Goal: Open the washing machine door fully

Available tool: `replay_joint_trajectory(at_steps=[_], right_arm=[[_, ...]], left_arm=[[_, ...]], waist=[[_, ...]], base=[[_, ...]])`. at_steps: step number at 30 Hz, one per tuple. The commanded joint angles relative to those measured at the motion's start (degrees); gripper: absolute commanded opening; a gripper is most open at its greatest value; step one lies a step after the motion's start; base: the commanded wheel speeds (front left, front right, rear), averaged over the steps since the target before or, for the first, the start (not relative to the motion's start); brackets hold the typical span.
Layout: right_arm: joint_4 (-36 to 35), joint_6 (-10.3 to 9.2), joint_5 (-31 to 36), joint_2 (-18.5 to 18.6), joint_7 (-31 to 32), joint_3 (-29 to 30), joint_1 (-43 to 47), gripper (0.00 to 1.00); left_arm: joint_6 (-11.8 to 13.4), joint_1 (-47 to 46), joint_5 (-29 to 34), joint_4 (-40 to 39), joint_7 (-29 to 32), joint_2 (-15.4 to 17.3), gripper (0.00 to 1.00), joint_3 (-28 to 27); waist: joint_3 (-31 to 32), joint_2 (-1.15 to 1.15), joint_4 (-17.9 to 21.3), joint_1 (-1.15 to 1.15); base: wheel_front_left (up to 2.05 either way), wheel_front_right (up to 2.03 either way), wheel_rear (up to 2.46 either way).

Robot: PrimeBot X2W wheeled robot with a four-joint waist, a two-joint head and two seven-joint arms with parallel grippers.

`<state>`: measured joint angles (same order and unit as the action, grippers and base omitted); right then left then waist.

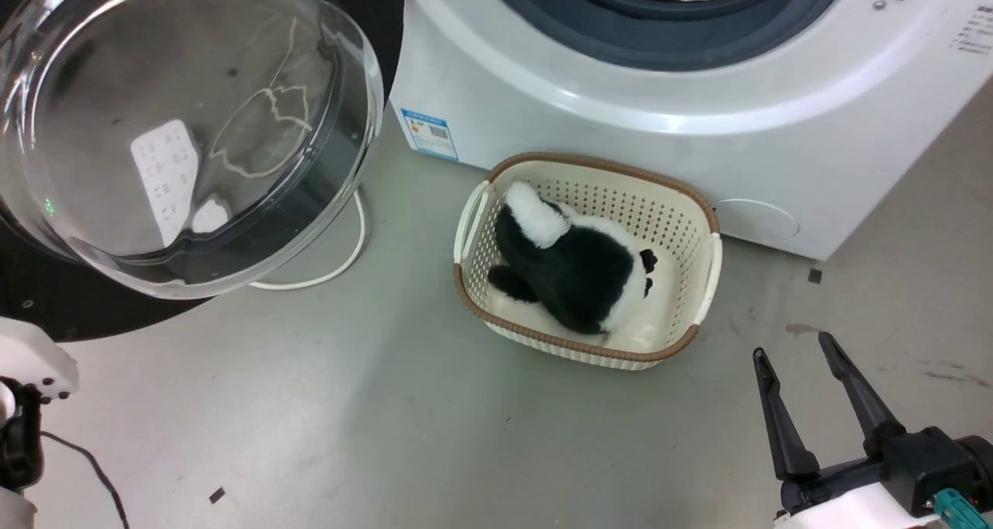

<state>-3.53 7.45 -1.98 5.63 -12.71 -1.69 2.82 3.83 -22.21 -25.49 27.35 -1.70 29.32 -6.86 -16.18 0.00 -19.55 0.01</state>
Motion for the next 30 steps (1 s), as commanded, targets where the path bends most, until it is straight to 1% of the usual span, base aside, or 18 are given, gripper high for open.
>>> replay_joint_trajectory(at_steps=[1,5,9,12,16,17,18,19,25,30], right_arm=[[-0.2,0.03,0.0,0.3,-0.1,0.1,-0.8,1.00],[0.2,0.03,-0.1,0.1,-0.3,0.2,-0.6,1.00],[0.7,0.03,-0.2,-0.4,-0.7,0.4,-0.1,1.00],[1.1,0.03,-0.1,-0.8,-1.2,1.0,0.5,1.00],[1.3,0.03,0.1,-1.4,-1.7,2.7,1.1,1.00],[1.1,0.03,0.3,-1.6,-1.8,3.2,1.3,1.00],[1.0,0.03,0.5,-1.7,-1.9,3.6,1.4,1.00],[0.9,0.03,0.6,-1.9,-2.0,4.1,1.5,1.00],[0.2,0.03,1.0,-2.5,-2.2,4.6,2.0,1.00],[-0.1,0.03,1.1,-2.7,-2.3,4.4,2.8,1.00]], left_arm=[[-0.3,-1.0,0.0,1.3,-1.0,0.5,0.00,-0.2],[-1.0,-1.5,0.5,3.9,-4.3,0.6,0.00,0.3],[-1.6,-0.5,0.7,3.2,-8.7,-0.2,0.00,0.5],[-1.6,1.2,0.5,-0.3,-11.1,-1.3,0.00,0.0],[-0.9,5.0,1.0,-8.2,-12.4,-4.0,0.00,0.5],[-0.5,6.2,1.4,-10.6,-12.5,-4.8,0.31,0.8],[-0.1,7.4,1.8,-12.9,-12.7,-5.6,0.92,1.2],[0.2,8.7,2.1,-15.1,-12.7,-6.4,1.00,1.8],[2.6,16.0,4.2,-27.0,-11.2,-10.9,1.00,6.3],[4.7,21.1,6.1,-33.2,-9.9,-13.7,1.00,10.0]], waist=[[0.3,0.00,0.3,-0.01],[1.8,0.00,0.8,-0.01],[4.4,0.00,1.6,-0.01],[7.1,0.00,2.5,-0.01],[10.7,0.00,4.3,-0.01],[11.5,0.00,4.8,-0.01],[12.3,0.00,5.4,-0.01],[13.0,0.00,6.0,-0.01],[16.2,0.00,10.3,-0.01],[17.2,0.00,13.5,-0.01]], base=[[0.00,0.00,0.00],[0.00,0.00,0.00],[0.00,0.00,0.00],[0.00,0.00,0.00],[0.00,0.00,0.00],[0.00,0.00,0.00],[0.00,0.00,0.00],[0.00,0.00,0.00],[0.00,0.00,0.00],[0.00,0.00,0.00]])
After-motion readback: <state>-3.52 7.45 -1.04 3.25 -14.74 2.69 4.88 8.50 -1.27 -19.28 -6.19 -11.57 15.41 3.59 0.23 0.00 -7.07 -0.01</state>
